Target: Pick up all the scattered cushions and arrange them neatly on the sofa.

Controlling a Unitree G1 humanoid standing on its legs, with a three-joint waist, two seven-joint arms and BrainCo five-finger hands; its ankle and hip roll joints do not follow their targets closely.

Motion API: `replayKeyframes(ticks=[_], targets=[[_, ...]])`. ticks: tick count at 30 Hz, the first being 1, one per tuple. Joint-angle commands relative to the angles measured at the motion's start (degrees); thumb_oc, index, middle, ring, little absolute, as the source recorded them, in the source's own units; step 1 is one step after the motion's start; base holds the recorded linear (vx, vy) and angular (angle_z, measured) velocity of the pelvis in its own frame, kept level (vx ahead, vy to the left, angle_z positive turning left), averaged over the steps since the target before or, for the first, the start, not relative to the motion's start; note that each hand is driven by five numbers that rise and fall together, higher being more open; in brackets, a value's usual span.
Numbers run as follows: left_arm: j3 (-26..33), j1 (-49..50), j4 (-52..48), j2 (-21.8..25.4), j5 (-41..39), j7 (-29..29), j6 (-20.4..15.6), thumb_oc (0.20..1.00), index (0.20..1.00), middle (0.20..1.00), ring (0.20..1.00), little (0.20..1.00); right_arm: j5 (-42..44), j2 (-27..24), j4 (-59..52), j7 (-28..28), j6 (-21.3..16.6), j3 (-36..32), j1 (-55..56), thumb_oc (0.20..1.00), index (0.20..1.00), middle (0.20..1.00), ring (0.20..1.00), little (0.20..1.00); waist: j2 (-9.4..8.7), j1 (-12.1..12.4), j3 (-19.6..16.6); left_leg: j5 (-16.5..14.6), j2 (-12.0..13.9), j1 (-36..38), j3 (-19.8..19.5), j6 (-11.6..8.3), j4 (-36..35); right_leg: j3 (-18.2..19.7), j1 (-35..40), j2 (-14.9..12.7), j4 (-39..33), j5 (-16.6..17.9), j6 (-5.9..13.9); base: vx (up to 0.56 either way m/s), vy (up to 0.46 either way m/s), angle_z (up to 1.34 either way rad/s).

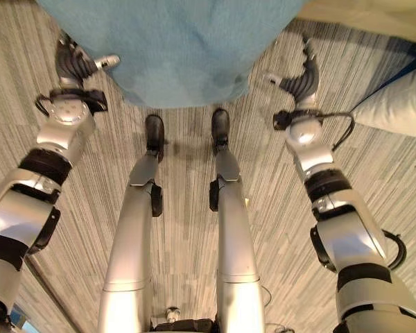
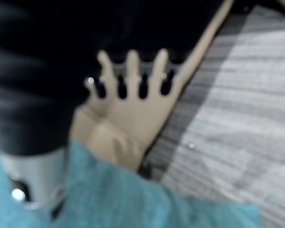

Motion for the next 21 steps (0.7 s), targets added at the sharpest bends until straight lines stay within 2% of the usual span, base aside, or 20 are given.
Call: replayKeyframes(ticks=[1, 5, 6, 7, 14, 17, 18, 19, 20, 21], targets=[[1.43, 1.75, -1.06, 1.53, 2.07, 0.77, -0.33, 1.0, 1.0, 1.0, 1.0, 1.0, 2.54, -0.4, -0.74, 0.49, -1.82, 1.8, 1.22, 1.0, 1.0, 1.0, 1.0, 1.0, 1.38, -0.74, -1.25, -6.32, -1.8, -0.56, -1.41, 2.24, 7.22, 0.36, 2.57, -0.47, -2.54, 1.65, 3.36, 0.01, -0.016, -0.03], [1.43, 1.74, -1.05, 1.53, 2.07, 0.77, -0.34, 1.0, 1.0, 1.0, 1.0, 1.0, 2.55, -0.4, -0.72, 0.5, -1.83, 1.81, 1.21, 1.0, 1.0, 1.0, 1.0, 1.0, 1.39, -0.74, -1.27, -6.33, -1.8, -0.61, -1.42, 2.24, 7.25, 0.36, 2.53, -0.47, -2.52, 1.64, 3.36, 0.0, -0.022, -0.01], [-1.89, -2.98, -3.16, 0.87, 1.55, 1.24, -0.61, 1.0, 1.0, 1.0, 1.0, 1.0, 4.83, -0.59, 0.14, 1.27, -1.49, 5.05, -4.11, 1.0, 1.0, 1.0, 1.0, 1.0, 1.94, -0.43, -0.92, -5.76, -1.69, -3.72, -1.41, 1.96, 8.1, -0.22, -0.27, -0.49, -0.84, 1.45, 3.17, 0.0, -0.073, 0.01], [-1.89, -3.04, -3.13, 0.88, 1.54, 1.23, -0.62, 1.0, 1.0, 1.0, 1.0, 1.0, 4.88, -0.6, 0.23, 1.31, -1.52, 5.1, -4.22, 1.0, 1.0, 1.0, 1.0, 1.0, 1.96, -0.45, -0.94, -5.76, -1.7, -3.81, -1.42, 1.96, 8.14, -0.23, -0.36, -0.5, -0.81, 1.44, 3.16, 0.01, -0.091, 0.0], [-3.96, -5.82, -5.69, -2.64, 1.03, 0.66, -1.27, 1.0, 1.0, 1.0, 1.0, 1.0, 20.04, 2.78, -0.27, 9.45, -4.68, 5.99, -6.49, 1.0, 1.0, 1.0, 1.0, 1.0, 2.84, 0.44, -0.62, -5.37, -1.82, -4.81, -1.73, 2.09, 8.78, -0.56, -2.2, -0.14, 2.02, 0.36, 2.54, 0.01, -0.037, 0.04], [-4.5, -7.09, -4.5, -5.1, -0.83, -0.18, -1.54, 1.0, 1.0, 1.0, 1.0, 1.0, 21.79, 6.11, 0.56, 11.2, -4.69, 8.34, -9.61, 1.0, 1.0, 1.0, 1.0, 1.0, 3.39, 0.94, -0.61, -5.04, -1.61, -4.83, -2.05, 1.97, 8.93, -1.07, -2.23, -0.07, 2.53, 0.01, 2.32, 0.02, -0.035, 0.04], [-4.54, -7.28, -4.53, -5.94, -1.89, -0.41, -1.91, 1.0, 1.0, 1.0, 1.0, 1.0, 22.01, 8.15, 0.72, 11.13, -4.7, 8.94, -10.65, 1.0, 1.0, 1.0, 1.0, 1.0, 3.6, 1.1, -0.61, -4.99, -1.61, -4.83, -2.03, 1.94, 8.97, -1.18, -2.23, -0.07, 2.66, 0.01, 2.24, 0.01, -0.064, 0.05], [-3.13, -7.45, -5.77, -9.05, -5.53, -0.02, -3.36, 1.0, 1.0, 1.0, 1.0, 1.0, 21.43, 14.07, -0.06, 10.91, -4.94, 10.14, -12.92, 1.0, 1.0, 1.0, 1.0, 1.0, 4.02, 1.59, -0.61, -4.64, -1.55, -4.83, -2.06, 2.01, 8.67, -1.69, -2.24, -0.05, 2.63, -0.11, 2.16, 0.01, -0.055, 0.03], [-2.85, -7.31, -6.47, -9.48, -5.85, 0.22, -3.67, 1.0, 1.0, 1.0, 1.0, 1.0, 20.99, 14.99, -0.41, 10.75, -4.98, 10.42, -13.35, 1.0, 1.0, 1.0, 1.0, 1.0, 4.1, 1.69, -0.61, -4.53, -1.58, -4.83, -2.17, 2.0, 8.68, -1.93, -2.24, -0.1, 2.76, -0.15, 2.14, 0.01, -0.05, 0.02], [-2.46, -7.35, -7.0, -9.89, -6.69, 0.26, -4.17, 0.928, 0.928, 0.928, 0.928, 0.928, 21.21, 16.37, -1.06, 10.58, -5.26, 10.21, -13.57, 0.815, 0.815, 0.815, 0.815, 0.815, 4.16, 1.86, -0.62, -4.4, -1.52, -4.82, -2.28, 1.97, 8.63, -2.08, -2.24, 0.01, 2.86, -0.15, 2.12, 0.0, -0.018, 0.06]])
